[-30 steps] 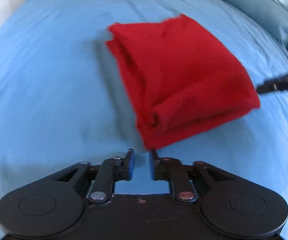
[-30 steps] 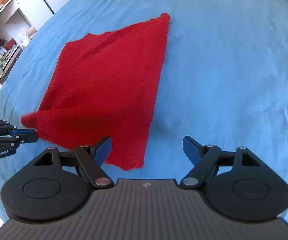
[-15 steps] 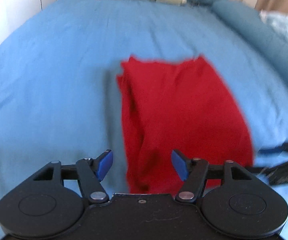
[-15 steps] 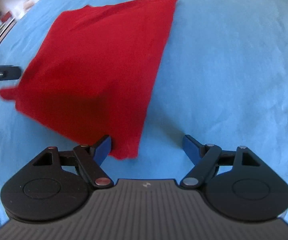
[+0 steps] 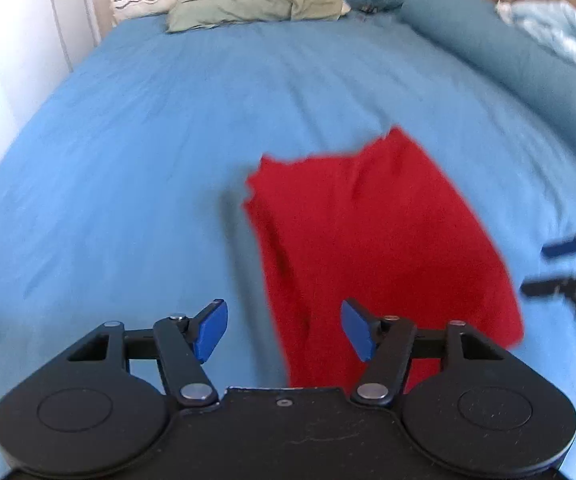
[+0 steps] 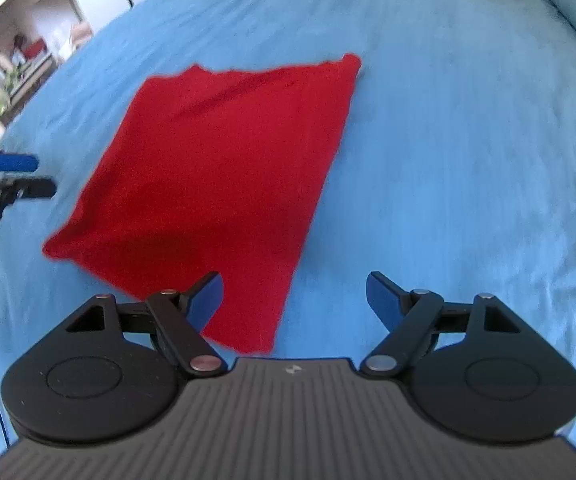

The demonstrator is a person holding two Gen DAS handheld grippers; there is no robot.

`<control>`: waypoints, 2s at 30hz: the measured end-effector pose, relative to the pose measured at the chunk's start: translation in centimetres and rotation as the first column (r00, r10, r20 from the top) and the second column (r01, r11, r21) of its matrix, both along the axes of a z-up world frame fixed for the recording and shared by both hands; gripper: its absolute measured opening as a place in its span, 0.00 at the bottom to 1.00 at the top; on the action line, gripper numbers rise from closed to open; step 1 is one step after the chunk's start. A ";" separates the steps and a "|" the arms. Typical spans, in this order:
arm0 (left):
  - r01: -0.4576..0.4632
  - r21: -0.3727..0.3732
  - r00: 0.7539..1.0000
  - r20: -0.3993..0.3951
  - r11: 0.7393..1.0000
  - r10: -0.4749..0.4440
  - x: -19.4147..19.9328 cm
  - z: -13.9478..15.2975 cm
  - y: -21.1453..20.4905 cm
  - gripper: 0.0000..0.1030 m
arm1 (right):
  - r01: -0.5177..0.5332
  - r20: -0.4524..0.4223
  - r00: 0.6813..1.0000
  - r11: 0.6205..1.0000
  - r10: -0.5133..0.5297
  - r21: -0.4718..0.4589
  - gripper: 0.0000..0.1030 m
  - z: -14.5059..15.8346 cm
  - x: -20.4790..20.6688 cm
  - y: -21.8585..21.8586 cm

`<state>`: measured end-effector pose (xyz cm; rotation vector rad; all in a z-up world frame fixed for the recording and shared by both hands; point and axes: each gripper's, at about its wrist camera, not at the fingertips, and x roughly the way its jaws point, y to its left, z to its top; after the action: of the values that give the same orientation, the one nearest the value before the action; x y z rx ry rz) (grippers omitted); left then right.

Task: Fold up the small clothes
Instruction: 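Pinch the sweater edge with the left gripper, lift and fold it over, release, then grasp the sweater edge with both grippers and fold it once more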

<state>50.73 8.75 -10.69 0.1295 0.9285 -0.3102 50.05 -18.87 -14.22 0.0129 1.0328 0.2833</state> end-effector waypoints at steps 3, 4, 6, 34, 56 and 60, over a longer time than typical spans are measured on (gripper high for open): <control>0.000 -0.075 0.999 -0.039 0.997 -0.003 4.4 -1.5 -0.8 0.26 | 0.033 0.007 0.999 0.999 -0.033 0.015 0.92 -0.2 1.3 0.4; -0.010 -0.089 0.999 -0.049 0.996 0.006 5.1 -1.9 -0.9 0.25 | 0.044 0.007 0.999 0.999 -0.044 0.023 0.92 -0.4 1.6 0.5; -0.027 -0.091 0.997 -0.076 0.996 0.020 7.1 -3.3 -1.5 0.25 | 0.056 0.009 0.998 0.998 -0.057 0.039 0.92 -0.7 1.9 0.6; -0.075 -0.159 0.989 -0.137 0.984 0.054 5.1 -3.9 2.6 0.73 | 0.072 -0.057 0.996 0.985 -0.064 0.155 0.93 -0.5 5.2 -1.0; -0.100 -0.255 0.991 -0.116 0.962 0.073 3.9 -3.3 -1.1 0.22 | 0.160 -0.027 0.987 0.931 -0.160 0.328 0.36 -0.8 7.2 0.7; -0.084 -0.245 0.995 -0.073 0.966 0.068 0.8 -0.2 -3.0 0.21 | 0.120 0.010 0.991 0.936 -0.131 0.330 0.36 2.5 5.0 -0.4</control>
<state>51.56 5.71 -10.94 -0.1462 0.9479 -0.3584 55.02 -19.30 -11.75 0.3750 0.9393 0.3359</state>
